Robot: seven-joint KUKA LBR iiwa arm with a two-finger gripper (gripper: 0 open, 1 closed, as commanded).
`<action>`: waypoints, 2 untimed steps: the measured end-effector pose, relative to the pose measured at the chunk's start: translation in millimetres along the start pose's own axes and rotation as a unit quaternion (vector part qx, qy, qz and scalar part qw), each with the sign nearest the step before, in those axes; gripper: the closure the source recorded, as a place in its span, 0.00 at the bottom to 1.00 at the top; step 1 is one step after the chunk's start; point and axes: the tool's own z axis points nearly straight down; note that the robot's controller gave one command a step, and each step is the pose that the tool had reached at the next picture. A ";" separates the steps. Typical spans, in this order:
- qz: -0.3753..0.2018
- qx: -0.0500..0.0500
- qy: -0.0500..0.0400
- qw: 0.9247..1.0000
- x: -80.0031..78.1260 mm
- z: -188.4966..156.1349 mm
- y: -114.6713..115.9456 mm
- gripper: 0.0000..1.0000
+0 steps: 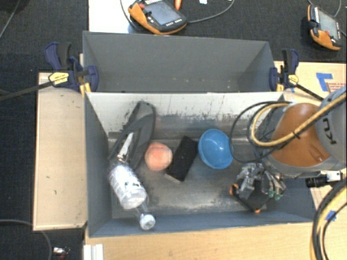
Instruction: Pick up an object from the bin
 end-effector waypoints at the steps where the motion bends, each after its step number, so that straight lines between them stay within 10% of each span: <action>1: -0.001 0.001 0.004 1.000 1.5 -41.5 -0.3 1.00; 2: -0.001 0.000 0.001 1.000 -0.6 -82.2 -0.2 1.00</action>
Offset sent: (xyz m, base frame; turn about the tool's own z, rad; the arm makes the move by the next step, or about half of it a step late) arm -0.0017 0.0001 0.0261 -0.0013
